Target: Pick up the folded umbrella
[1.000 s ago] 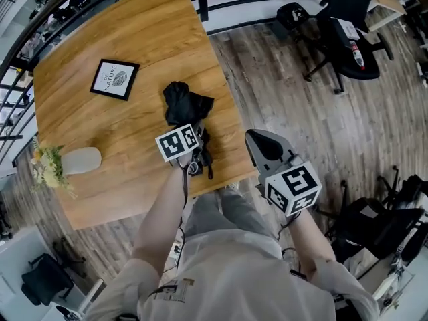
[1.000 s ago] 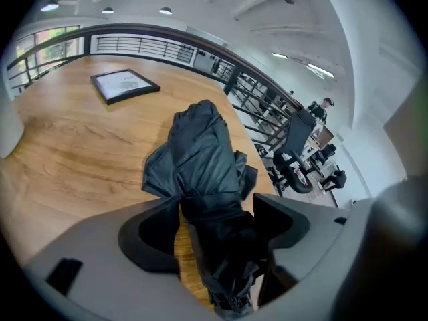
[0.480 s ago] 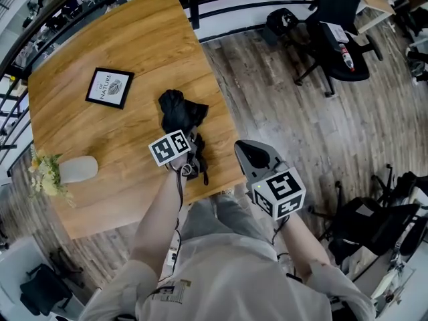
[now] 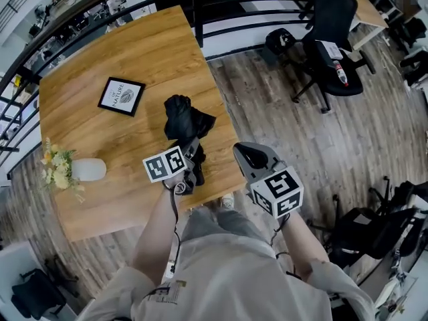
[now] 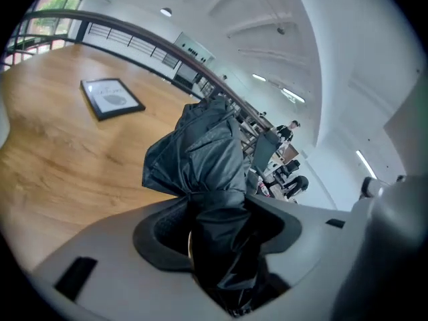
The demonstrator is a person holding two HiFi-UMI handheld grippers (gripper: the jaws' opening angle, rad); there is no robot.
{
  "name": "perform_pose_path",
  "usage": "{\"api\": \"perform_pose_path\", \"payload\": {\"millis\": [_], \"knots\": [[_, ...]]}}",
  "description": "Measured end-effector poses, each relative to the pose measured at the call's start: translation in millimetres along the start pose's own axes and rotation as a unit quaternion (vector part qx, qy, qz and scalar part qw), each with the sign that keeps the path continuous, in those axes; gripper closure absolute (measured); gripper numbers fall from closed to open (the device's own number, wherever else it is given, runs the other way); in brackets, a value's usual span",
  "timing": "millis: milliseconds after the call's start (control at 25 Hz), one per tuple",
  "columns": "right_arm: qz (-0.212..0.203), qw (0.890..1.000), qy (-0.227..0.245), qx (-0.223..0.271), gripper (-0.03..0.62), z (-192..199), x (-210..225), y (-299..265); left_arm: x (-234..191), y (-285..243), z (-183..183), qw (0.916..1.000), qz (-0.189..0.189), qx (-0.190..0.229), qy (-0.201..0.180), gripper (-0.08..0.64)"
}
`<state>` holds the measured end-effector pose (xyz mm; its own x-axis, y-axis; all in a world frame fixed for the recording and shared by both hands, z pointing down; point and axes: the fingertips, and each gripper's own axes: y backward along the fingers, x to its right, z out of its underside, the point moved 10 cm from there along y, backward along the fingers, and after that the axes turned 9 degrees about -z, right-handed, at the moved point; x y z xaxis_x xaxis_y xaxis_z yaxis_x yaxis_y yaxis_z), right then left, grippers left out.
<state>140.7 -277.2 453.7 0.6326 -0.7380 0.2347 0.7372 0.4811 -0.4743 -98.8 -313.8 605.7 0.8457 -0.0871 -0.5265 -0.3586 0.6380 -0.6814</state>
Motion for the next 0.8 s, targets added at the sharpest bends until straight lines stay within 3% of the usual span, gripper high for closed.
{"api": "perform_pose_path", "payload": {"millis": [160, 320, 560, 800], "knots": [[0.007, 0.999, 0.025, 0.034, 0.565, -33.5, -12.3, 24.3, 30.0, 58.2, -39.8, 0.9947, 0.008, 0.060, -0.083, 0.307], [0.025, 0.994, 0.064, 0.086, 0.565, -74.9, -29.1, 50.8, 52.5, 122.5, -82.2, 0.9780, 0.007, 0.139, -0.155, 0.307], [0.030, 0.977, 0.115, 0.176, 0.564, -130.4, -71.8, 90.2, 76.7, 226.8, -119.3, 0.9386, -0.019, 0.254, -0.233, 0.307], [0.034, 0.955, 0.153, 0.253, 0.565, -160.6, -104.3, 123.5, 89.9, 301.0, -127.1, 0.8991, -0.011, 0.340, -0.276, 0.307]]}}
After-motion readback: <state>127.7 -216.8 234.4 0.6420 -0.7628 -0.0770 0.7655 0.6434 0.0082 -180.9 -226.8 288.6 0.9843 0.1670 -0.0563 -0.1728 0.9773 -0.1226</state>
